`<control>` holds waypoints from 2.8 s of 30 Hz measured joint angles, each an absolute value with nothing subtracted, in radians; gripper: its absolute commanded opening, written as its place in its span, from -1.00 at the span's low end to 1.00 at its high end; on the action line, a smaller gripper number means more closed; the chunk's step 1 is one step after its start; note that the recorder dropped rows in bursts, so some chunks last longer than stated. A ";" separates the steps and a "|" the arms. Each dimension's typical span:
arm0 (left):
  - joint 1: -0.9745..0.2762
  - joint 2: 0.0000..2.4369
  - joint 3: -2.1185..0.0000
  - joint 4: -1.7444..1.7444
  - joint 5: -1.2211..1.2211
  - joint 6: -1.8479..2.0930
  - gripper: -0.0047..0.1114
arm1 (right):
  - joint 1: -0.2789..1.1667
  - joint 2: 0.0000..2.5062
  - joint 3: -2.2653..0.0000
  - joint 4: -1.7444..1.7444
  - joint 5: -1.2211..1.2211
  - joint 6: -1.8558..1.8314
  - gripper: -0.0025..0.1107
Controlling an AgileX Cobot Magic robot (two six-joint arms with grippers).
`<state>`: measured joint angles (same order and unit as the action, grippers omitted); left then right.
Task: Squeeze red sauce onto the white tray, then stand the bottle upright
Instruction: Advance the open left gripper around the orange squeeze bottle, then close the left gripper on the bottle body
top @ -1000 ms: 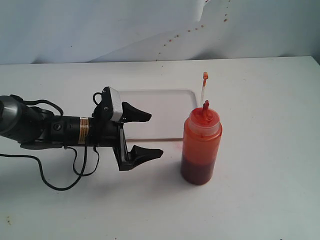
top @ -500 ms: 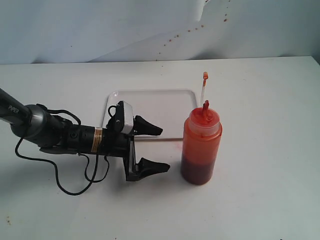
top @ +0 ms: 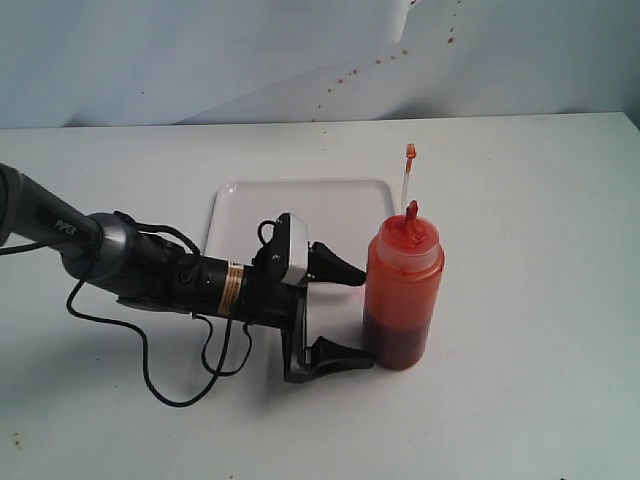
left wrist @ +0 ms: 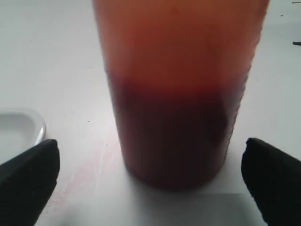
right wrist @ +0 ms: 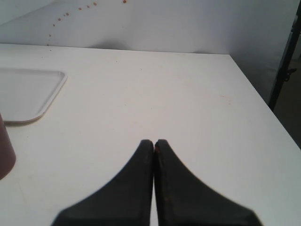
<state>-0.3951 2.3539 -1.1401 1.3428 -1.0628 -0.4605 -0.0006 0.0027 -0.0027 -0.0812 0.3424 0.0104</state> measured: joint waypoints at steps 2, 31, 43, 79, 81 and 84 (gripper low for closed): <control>-0.402 2.354 -1.140 1.343 -1.063 -0.460 0.76 | -0.001 0.003 -0.003 -0.081 0.342 0.010 -0.96; -0.406 2.354 -1.141 1.302 -1.154 -0.446 0.76 | -0.001 0.003 -0.003 -0.081 0.342 0.010 -0.96; -0.448 2.362 -1.141 1.286 -1.179 -0.446 0.76 | -0.001 0.003 -0.003 -0.081 0.342 0.010 -0.96; -0.465 2.362 -1.141 1.187 -1.198 -0.443 0.76 | -0.001 0.003 -0.003 -0.081 0.342 0.010 -0.96; -0.465 2.362 -1.141 1.174 -1.198 -0.443 0.76 | -0.001 0.003 -0.003 -0.081 0.342 0.010 -0.96; -0.465 2.362 -1.141 1.172 -1.198 -0.443 0.76 | -0.001 0.003 -0.003 -0.081 0.342 0.010 -0.96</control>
<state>-0.4649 2.3617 -1.1410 1.1719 -1.1976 -0.4432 -0.0006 0.0027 -0.0027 -0.0812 0.3424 0.0104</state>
